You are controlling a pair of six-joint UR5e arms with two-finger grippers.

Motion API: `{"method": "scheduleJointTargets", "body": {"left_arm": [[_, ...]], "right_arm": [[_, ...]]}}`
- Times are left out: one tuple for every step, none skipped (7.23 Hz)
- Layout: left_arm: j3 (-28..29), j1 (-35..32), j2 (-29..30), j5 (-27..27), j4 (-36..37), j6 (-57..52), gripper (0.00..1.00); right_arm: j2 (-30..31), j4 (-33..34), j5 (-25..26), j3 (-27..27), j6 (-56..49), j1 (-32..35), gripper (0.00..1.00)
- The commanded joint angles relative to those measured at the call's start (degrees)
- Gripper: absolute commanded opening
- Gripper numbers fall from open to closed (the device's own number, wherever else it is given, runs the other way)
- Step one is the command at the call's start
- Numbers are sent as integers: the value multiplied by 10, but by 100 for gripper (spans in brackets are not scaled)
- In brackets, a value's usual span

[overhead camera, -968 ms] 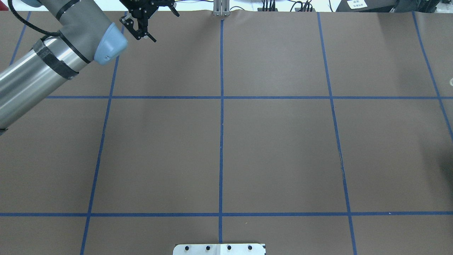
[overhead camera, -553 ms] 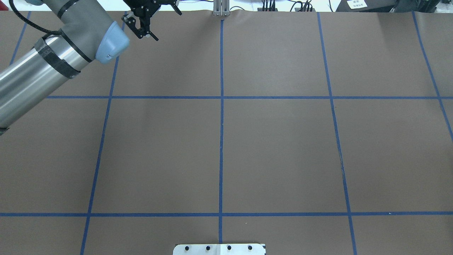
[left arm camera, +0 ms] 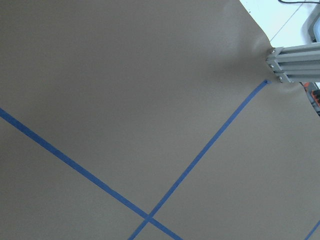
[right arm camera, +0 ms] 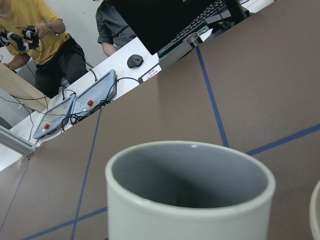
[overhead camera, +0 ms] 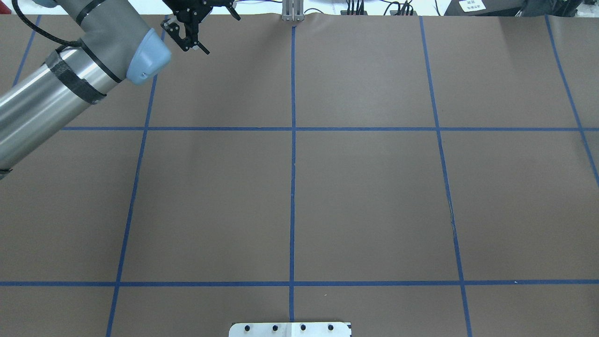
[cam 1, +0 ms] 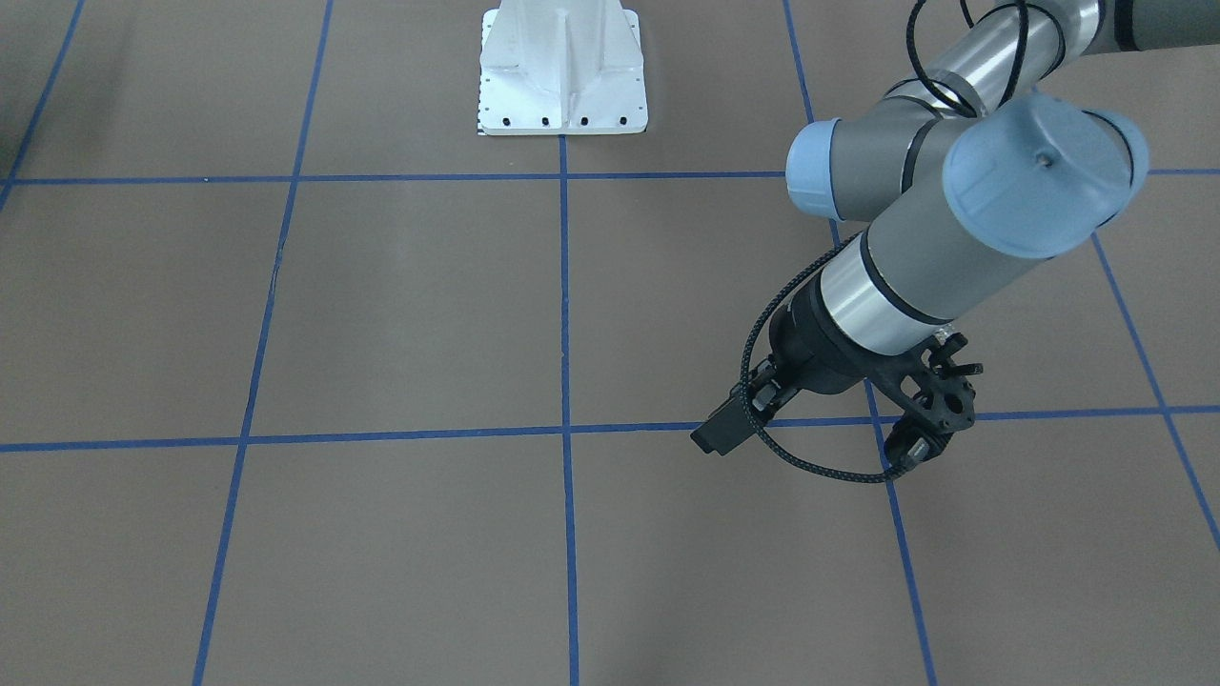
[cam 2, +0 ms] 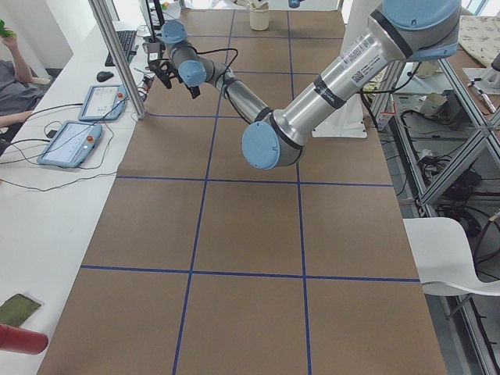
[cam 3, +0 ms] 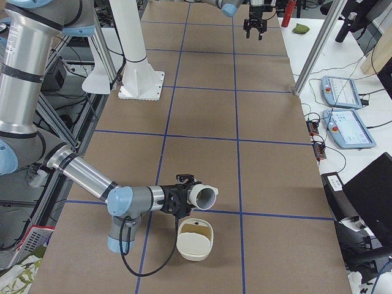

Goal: Left arm hands cup to right arm to dump lemon

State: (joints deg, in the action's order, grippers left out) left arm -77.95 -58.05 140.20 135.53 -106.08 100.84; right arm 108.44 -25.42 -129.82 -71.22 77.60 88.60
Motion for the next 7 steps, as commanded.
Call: {"method": "scheduleJointTargets", "body": {"left_arm": [[1, -1, 0, -3, 0, -14, 100], [1, 0, 0, -3, 0, -13, 100], [0, 0, 0, -3, 0, -13, 100], [0, 0, 0, -3, 0, -13, 100], [-1, 1, 0, -3, 0, -13, 100], [-2, 1, 1, -3, 0, -13, 100], [-1, 1, 1, -4, 0, -13, 100]], "right_arm": [[-1, -57, 3, 36, 72, 2, 3], [-2, -57, 5, 37, 94, 16, 3], [-2, -57, 5, 39, 105, 28, 3], [-3, -57, 6, 39, 150, 41, 3], [-4, -59, 11, 39, 196, 47, 3], [-6, -67, 11, 38, 242, 50, 3], [-11, -79, 16, 38, 304, 50, 3]]}}
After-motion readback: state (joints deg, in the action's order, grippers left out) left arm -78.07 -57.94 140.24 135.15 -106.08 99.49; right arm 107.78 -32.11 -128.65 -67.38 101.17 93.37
